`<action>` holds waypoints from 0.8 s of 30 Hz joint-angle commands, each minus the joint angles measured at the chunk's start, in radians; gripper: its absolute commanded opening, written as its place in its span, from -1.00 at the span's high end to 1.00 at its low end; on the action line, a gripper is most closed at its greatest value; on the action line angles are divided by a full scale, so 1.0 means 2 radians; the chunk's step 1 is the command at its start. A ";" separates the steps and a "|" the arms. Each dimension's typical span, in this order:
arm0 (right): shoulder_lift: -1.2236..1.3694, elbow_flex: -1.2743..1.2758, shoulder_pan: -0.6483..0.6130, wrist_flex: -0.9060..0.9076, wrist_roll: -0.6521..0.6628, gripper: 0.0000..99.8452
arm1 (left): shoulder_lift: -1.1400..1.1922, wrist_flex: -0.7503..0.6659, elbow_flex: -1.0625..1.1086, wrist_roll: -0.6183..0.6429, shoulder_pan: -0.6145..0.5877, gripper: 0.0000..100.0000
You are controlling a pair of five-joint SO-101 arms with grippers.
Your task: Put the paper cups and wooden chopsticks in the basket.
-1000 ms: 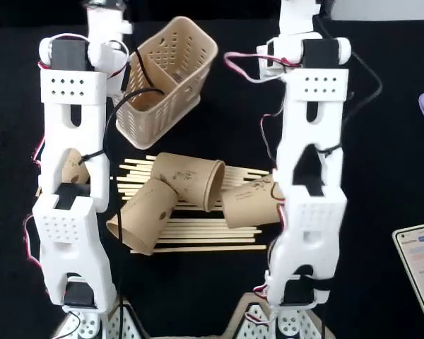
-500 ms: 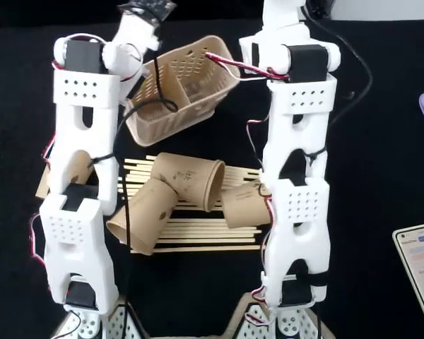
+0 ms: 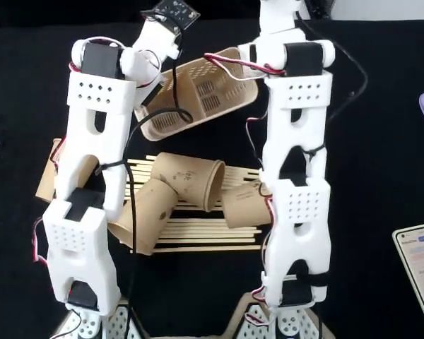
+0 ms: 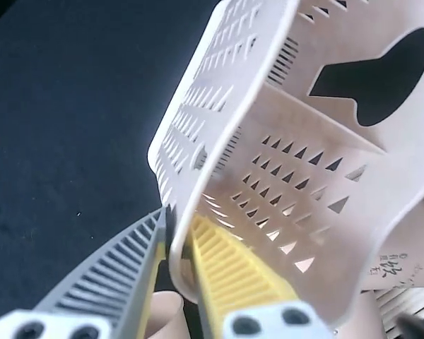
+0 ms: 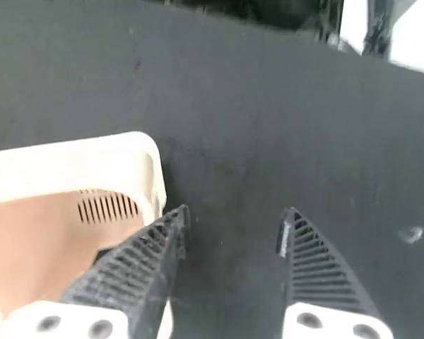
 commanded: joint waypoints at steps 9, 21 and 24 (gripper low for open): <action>-0.186 0.178 -0.038 0.005 0.030 0.57 | -0.021 0.006 0.001 -0.001 0.004 0.94; -0.189 0.350 -0.021 -0.116 0.072 0.58 | -0.023 0.005 0.001 0.013 0.005 0.94; -0.192 0.395 -0.018 -0.157 0.075 0.77 | -0.024 0.005 0.001 0.021 0.006 0.94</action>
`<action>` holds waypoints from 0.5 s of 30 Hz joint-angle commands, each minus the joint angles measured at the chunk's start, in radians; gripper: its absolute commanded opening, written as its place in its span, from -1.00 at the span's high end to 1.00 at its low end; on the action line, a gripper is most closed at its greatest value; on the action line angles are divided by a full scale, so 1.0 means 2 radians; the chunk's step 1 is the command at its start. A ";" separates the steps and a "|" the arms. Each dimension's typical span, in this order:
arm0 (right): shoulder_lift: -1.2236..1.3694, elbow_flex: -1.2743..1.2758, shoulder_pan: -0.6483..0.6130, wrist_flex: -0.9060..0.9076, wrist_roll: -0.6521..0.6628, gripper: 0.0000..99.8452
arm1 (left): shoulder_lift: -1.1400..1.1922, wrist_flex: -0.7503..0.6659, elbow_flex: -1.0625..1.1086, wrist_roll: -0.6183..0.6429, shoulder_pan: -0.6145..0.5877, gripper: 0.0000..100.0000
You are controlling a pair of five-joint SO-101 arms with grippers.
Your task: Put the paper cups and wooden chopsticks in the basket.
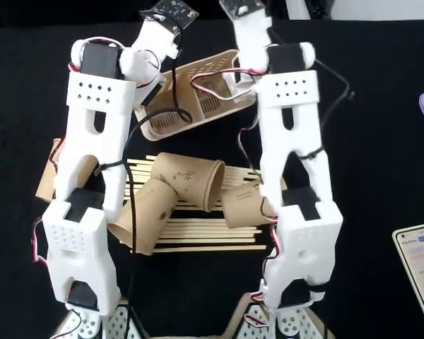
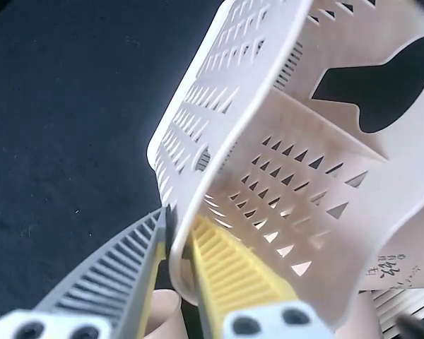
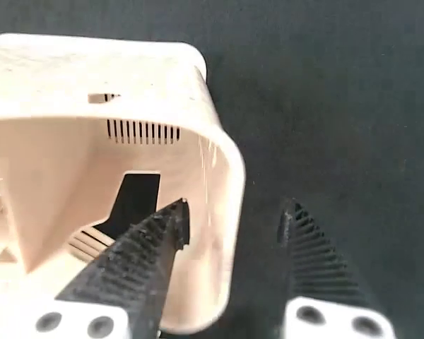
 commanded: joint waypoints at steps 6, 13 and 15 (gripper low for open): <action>-0.036 0.042 0.021 -0.072 -0.027 0.97 | -0.021 0.005 -0.002 0.055 0.005 0.94; -0.099 0.046 0.018 -0.045 -0.076 0.98 | -0.025 0.005 -0.004 0.147 0.000 0.93; -0.122 0.046 0.008 -0.031 -0.089 0.98 | -0.025 0.005 -0.004 0.148 0.000 0.93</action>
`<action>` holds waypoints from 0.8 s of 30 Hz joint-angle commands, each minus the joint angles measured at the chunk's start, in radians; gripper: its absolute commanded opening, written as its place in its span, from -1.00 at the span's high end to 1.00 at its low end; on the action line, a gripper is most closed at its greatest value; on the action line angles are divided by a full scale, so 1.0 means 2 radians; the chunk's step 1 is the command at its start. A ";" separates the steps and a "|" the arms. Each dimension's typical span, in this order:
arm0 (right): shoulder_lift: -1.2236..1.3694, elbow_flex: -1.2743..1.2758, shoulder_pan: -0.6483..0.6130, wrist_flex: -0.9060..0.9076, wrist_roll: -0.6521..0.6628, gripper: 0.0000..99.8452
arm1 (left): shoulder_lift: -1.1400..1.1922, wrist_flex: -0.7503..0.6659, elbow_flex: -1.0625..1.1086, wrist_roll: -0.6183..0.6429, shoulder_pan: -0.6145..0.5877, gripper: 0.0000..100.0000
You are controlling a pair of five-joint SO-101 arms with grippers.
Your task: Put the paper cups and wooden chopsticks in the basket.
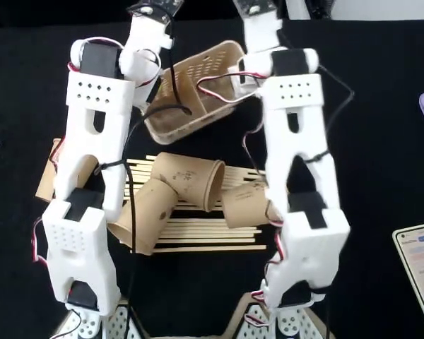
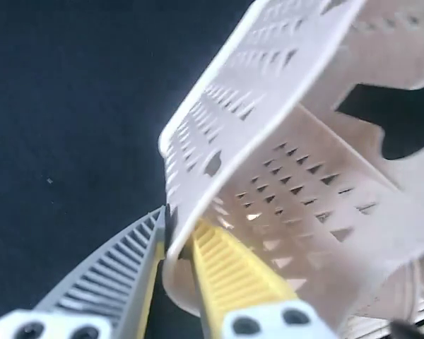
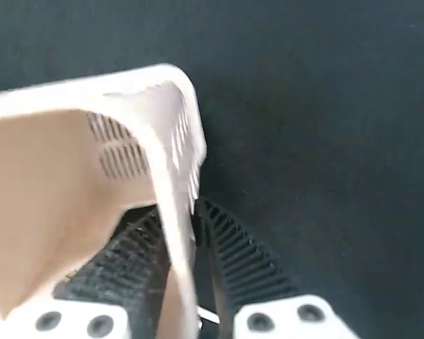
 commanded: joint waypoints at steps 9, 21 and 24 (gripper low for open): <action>-0.089 0.059 -0.022 0.007 -0.034 0.98 | -0.025 0.002 -0.063 0.119 -0.051 0.49; -0.091 0.129 -0.021 -0.062 -0.034 0.98 | -0.032 0.005 -0.043 0.197 -0.099 0.47; -0.089 0.125 -0.021 -0.062 -0.034 0.98 | -0.069 0.005 0.033 0.196 -0.086 0.47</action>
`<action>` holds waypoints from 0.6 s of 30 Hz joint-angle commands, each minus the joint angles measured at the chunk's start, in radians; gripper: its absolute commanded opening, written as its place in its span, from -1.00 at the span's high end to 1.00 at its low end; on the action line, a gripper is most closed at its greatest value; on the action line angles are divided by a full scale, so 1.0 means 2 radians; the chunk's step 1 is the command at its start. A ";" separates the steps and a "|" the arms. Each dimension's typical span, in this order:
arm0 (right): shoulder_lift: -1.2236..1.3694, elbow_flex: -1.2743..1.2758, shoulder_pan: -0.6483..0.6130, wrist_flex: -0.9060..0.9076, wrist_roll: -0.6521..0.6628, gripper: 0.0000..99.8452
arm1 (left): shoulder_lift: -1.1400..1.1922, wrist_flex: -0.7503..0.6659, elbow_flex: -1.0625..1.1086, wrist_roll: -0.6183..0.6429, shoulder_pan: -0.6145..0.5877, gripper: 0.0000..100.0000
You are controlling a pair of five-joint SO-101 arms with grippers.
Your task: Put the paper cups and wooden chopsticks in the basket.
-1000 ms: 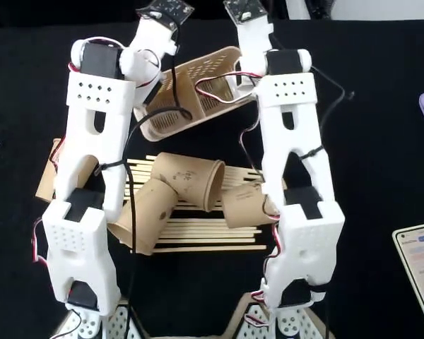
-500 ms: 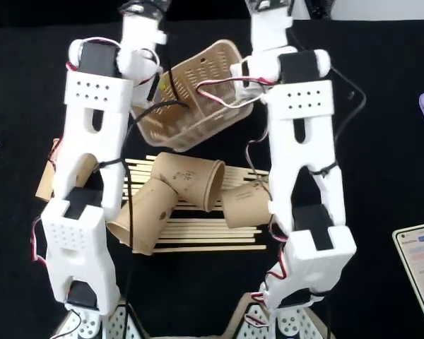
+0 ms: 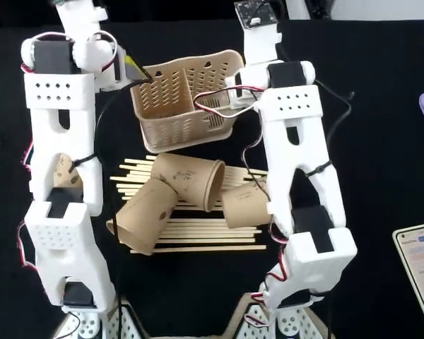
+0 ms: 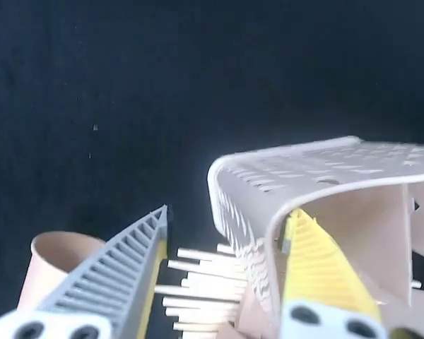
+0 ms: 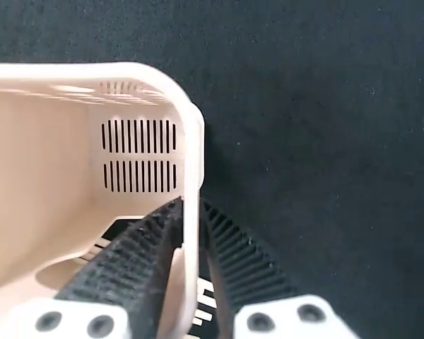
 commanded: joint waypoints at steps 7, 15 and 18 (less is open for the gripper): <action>-0.033 -0.007 -0.012 -0.008 -0.002 0.98 | -0.143 -0.015 0.196 -0.018 0.031 0.47; -0.029 -0.006 -0.013 -0.010 -0.003 0.98 | -0.130 -0.114 0.285 -0.015 0.021 0.58; -0.029 -0.005 -0.022 -0.011 -0.003 0.97 | -0.130 -0.131 0.273 -0.015 0.016 0.96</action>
